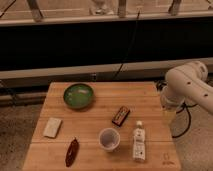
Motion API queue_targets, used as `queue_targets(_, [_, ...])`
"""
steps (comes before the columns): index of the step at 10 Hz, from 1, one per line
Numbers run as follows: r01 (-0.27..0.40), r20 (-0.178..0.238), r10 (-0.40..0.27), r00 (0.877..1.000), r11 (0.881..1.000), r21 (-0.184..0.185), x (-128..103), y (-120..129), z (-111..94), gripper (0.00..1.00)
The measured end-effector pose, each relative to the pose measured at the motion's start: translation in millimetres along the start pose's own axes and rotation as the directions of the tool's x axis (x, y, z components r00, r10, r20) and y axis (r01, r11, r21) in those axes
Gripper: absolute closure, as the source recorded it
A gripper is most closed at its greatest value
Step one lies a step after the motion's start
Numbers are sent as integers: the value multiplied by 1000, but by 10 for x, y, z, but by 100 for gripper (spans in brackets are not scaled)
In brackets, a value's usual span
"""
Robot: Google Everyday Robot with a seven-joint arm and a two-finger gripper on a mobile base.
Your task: Push the ceramic bowl across the table
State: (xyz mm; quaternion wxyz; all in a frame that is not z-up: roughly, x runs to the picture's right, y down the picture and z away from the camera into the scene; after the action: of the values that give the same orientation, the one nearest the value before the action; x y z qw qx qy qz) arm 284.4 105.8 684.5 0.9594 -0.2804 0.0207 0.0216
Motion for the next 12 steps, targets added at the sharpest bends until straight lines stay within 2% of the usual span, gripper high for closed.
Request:
queue_targets(1, [6,-5,-6,1000,1000,9,-25,-30,2,20])
queue_targets(5, [61,-18,-60,998,996,59,-518,-366,18,20])
queue_targets(9, [90,-29,-88,996,992,86,-656,-503,56,20])
queue_targets(12, [127,-43,-123,991,986,111,-1062,-700,113,20])
